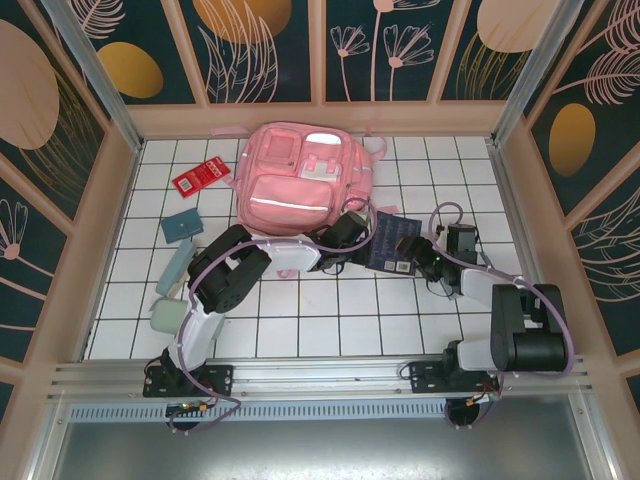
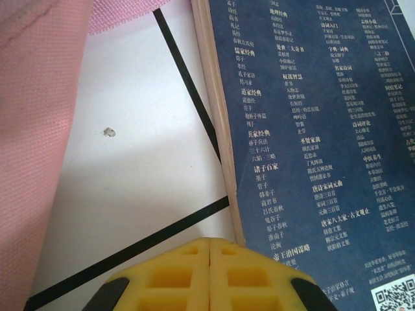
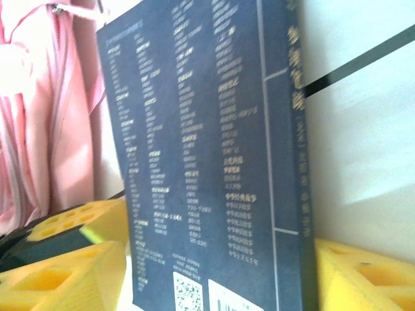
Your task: Pack the student bag
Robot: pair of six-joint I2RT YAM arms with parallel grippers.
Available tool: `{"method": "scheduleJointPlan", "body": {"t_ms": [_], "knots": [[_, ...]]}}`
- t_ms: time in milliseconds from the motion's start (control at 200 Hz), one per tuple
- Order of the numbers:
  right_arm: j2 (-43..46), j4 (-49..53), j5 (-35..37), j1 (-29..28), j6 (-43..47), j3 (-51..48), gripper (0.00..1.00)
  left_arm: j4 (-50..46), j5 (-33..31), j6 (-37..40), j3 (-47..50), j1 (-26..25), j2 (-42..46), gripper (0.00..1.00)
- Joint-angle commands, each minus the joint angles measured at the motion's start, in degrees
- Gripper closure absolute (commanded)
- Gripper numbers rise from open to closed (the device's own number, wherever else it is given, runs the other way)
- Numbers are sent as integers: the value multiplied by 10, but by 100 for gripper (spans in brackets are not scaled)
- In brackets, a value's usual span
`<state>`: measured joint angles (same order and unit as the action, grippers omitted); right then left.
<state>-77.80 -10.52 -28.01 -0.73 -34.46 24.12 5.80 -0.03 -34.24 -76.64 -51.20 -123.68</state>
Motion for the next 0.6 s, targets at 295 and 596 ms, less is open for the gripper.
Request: {"method": "scheduleJointPlan", "body": {"t_ms": [295, 596], "knots": [[-1, 27, 166, -17, 45, 41, 23, -36, -3, 6, -6, 4, -17, 90], [-95, 34, 220, -82, 49, 94, 22, -41, -4, 5, -23, 4, -17, 80]]}}
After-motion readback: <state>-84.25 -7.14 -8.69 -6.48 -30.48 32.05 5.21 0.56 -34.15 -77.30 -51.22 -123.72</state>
